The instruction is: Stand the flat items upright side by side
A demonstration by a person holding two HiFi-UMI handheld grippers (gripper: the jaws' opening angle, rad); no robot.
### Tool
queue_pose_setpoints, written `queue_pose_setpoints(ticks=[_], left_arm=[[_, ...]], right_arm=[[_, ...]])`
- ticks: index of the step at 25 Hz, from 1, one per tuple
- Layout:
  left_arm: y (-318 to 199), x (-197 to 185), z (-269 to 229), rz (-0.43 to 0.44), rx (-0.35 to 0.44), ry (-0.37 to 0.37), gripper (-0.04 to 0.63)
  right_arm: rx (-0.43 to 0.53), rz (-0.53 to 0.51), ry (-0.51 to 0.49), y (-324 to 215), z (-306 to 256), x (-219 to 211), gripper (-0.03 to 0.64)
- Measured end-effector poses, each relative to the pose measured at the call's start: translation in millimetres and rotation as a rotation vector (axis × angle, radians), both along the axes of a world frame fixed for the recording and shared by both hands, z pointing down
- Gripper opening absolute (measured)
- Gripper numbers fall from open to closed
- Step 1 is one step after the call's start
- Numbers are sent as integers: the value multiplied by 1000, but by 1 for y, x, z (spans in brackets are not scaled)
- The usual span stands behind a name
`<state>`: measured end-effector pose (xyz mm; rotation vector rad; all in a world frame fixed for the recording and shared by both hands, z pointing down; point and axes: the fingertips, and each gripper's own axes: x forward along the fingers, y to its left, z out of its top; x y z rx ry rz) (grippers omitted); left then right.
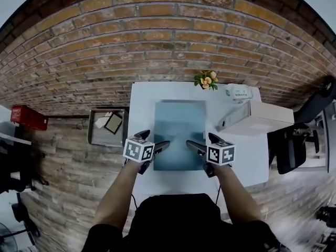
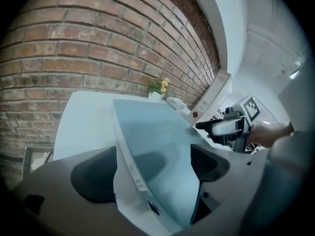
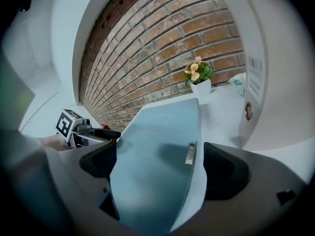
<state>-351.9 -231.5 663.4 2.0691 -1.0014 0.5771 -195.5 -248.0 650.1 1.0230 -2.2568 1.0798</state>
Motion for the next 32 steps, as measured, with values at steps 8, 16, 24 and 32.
queue_pose_setpoints(ticks=[8,16,24,32], left_arm=[[-10,8,27,8,-74,36,471],[-7,15,42,39,-168,105,482],[-7,19,44,69,-166,83,482],[-7,20,30,57,-122,45,480]], right_arm=[[-88,-25,7,-13,34,-6,538],[-196,-43,29,-11,60,-8,538],[-182,-46,67,-12,64,-10,538],[-134,-60,113,-11,47,-10,531]])
